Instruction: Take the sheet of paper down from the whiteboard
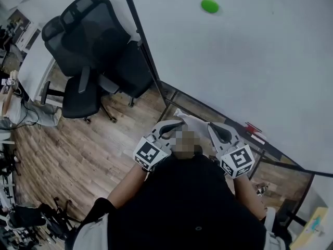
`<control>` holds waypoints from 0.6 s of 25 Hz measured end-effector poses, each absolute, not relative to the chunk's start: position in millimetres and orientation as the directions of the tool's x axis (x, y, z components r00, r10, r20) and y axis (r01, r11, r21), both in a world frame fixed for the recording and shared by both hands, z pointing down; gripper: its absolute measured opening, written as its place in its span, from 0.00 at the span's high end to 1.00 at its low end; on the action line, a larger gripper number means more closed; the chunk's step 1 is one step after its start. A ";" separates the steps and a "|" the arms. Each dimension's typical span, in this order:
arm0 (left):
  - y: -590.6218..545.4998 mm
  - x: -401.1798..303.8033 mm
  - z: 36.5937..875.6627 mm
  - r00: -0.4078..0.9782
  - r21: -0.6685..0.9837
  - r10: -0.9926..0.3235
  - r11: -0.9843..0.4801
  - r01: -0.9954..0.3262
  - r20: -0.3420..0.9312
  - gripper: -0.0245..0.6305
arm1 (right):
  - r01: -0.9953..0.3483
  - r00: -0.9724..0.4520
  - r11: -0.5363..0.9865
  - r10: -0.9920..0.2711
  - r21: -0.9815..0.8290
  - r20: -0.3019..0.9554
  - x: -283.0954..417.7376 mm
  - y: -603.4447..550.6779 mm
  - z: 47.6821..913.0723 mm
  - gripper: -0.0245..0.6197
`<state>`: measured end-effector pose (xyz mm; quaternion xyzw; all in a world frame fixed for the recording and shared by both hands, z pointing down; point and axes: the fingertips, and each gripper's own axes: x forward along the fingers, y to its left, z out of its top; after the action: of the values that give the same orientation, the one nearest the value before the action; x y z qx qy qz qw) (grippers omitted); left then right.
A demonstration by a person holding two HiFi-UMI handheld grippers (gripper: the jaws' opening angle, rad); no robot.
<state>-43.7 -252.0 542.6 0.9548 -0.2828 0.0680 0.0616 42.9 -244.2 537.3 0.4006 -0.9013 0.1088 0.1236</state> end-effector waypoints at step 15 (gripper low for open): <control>-222.3 -26.5 594.3 0.808 0.288 -0.554 -0.755 -0.589 0.202 0.94 | -0.718 -0.688 0.673 -0.651 -0.176 0.320 64.0 -217.7 593.8 0.93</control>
<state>-26.5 -222.3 594.3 0.9353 -0.3055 0.0521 0.1708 64.0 -217.7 593.8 0.3773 -0.9073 0.1452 0.1159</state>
